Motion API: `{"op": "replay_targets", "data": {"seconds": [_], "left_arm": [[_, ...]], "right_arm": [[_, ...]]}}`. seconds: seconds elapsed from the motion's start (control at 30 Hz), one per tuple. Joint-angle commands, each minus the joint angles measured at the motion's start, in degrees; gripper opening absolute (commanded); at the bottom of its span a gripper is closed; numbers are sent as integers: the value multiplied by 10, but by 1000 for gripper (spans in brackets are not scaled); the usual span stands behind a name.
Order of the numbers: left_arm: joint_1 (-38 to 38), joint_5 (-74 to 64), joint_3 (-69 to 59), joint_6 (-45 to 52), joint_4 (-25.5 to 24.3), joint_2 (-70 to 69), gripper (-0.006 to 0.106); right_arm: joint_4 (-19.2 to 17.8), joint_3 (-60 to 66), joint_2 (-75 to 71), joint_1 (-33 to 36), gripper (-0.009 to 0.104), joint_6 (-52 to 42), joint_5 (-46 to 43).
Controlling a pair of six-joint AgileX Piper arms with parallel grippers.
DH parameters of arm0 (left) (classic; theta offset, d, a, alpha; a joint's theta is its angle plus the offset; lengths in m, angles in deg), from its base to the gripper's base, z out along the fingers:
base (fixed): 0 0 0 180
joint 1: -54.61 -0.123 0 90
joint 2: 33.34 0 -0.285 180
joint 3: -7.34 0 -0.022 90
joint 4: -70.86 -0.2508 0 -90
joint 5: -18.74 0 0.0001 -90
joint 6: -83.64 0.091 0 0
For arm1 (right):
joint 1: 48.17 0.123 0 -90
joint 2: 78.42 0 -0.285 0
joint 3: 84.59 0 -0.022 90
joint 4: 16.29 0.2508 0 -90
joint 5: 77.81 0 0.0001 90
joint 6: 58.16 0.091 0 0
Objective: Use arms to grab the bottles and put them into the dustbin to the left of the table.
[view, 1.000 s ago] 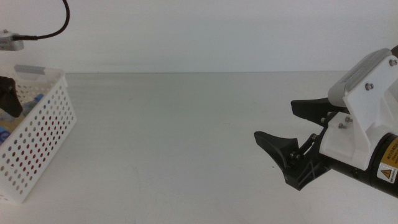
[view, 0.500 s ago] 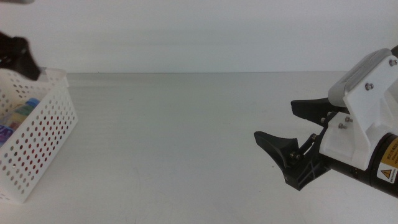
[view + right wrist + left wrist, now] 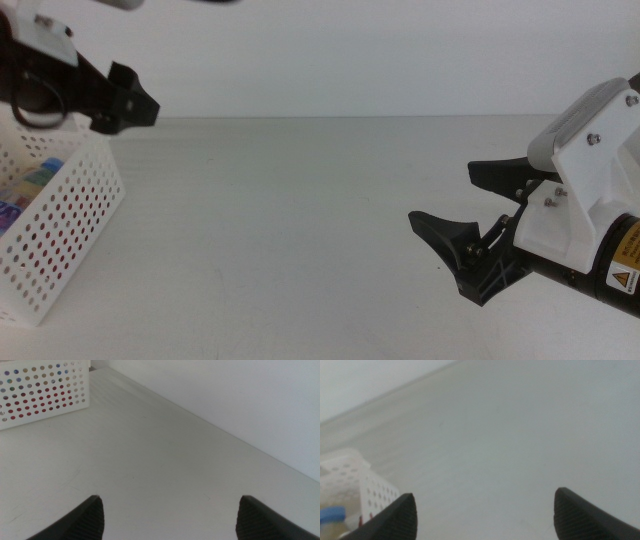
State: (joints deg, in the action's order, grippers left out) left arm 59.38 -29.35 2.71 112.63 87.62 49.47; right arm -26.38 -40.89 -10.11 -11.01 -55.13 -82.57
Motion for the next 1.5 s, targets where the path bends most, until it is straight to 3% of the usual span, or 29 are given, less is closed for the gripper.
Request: {"op": "replay_targets", "data": {"seconds": [0.0, 0.17, 0.33, 0.83, 1.03, 1.13, 1.33, 1.47], "left_arm": [[21, 93, -33, -8, 17, -48, 90], [44, 184, -119, -8, 36, -105, 90], [44, 190, -154, -17, 46, -129, 90], [44, 227, -154, -17, 49, -129, 90], [44, 251, -157, -18, 73, -128, 90], [44, 262, -161, -36, 50, -133, 90], [44, 271, -162, -150, -58, -164, 90], [44, 273, -162, -170, -74, -176, 90]], "right_arm": [[-5, -13, -10, 0, 77, -6, -40], [-5, -13, -10, 0, 77, -6, -40], [-5, -13, -10, 0, 77, -6, -40], [-5, -13, -10, 0, 77, -6, -40], [-5, -13, -10, 0, 77, -6, -40], [-5, -13, -10, 0, 77, -6, -40], [-5, -13, -10, 0, 77, -6, -40], [-5, -13, -10, 0, 77, -7, -40]]}}
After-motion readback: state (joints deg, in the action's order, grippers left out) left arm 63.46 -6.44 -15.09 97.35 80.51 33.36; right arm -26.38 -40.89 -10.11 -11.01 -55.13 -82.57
